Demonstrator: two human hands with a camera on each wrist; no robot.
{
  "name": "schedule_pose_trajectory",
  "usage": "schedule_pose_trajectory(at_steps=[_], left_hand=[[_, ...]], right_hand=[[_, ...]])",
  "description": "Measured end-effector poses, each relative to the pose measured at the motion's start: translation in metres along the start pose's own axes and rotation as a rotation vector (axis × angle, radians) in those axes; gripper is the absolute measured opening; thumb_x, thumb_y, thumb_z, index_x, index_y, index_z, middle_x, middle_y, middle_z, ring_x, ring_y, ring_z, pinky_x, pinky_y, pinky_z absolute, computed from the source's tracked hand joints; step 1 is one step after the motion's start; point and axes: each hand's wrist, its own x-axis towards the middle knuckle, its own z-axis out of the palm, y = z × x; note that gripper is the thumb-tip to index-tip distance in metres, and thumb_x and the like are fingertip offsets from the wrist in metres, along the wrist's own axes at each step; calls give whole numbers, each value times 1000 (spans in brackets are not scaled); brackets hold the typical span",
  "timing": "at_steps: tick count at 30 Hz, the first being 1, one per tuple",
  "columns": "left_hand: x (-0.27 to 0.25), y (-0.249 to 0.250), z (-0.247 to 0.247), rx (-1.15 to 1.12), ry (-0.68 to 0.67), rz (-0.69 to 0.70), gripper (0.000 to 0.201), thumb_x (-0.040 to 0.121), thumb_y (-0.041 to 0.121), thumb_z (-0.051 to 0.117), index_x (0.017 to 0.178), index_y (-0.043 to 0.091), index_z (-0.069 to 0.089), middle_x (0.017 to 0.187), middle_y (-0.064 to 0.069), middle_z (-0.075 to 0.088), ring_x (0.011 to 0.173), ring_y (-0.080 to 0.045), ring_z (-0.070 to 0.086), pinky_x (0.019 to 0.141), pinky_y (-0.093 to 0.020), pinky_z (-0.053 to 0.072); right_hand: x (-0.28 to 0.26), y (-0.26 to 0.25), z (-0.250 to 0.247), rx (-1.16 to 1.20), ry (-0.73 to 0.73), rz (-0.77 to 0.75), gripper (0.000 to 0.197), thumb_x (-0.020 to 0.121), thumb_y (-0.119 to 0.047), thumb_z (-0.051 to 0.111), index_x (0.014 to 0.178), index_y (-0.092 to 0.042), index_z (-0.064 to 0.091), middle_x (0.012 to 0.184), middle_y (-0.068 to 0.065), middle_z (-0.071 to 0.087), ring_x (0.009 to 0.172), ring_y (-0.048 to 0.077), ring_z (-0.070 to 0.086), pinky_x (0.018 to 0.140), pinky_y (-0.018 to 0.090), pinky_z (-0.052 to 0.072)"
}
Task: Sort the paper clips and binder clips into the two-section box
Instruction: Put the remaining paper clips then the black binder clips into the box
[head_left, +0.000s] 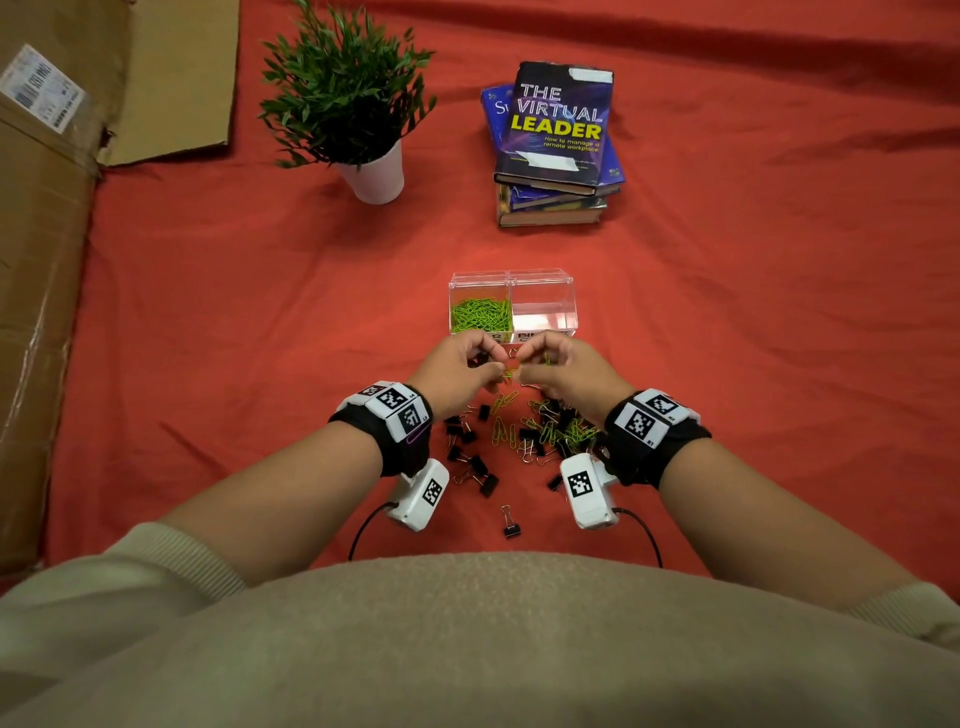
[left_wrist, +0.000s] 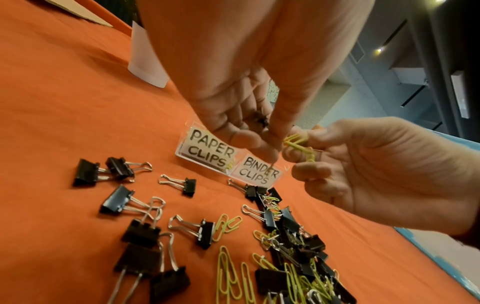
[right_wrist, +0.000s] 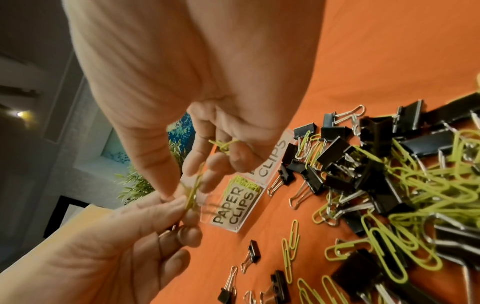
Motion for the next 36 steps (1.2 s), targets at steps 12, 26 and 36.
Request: schedule_pose_trajectory(at_steps=[12, 26, 36], left_hand=[[-3, 5, -9, 119, -46, 101, 14, 92, 6, 56, 102, 13, 65, 86, 4, 64, 69, -8, 59, 74, -30, 52], [-7, 3, -10, 33, 11, 56, 17, 92, 3, 55, 101, 17, 62, 96, -6, 70, 77, -16, 64, 80, -56, 52], [-5, 0, -10, 30, 22, 54, 24, 92, 5, 56, 92, 28, 61, 85, 2, 68, 77, -10, 66, 85, -53, 53]], right_hand=[[3, -5, -2, -136, -190, 62, 29, 95, -21, 51, 122, -29, 58, 73, 5, 71, 47, 12, 40, 46, 18, 34], [-5, -10, 0, -120, -82, -3, 6, 90, -18, 62, 93, -19, 66, 73, 2, 72, 48, 14, 35, 44, 21, 30], [-5, -12, -2, -285, 0, -31, 12, 86, -25, 66, 89, -15, 71, 80, 1, 71, 57, 5, 50, 57, 20, 43]])
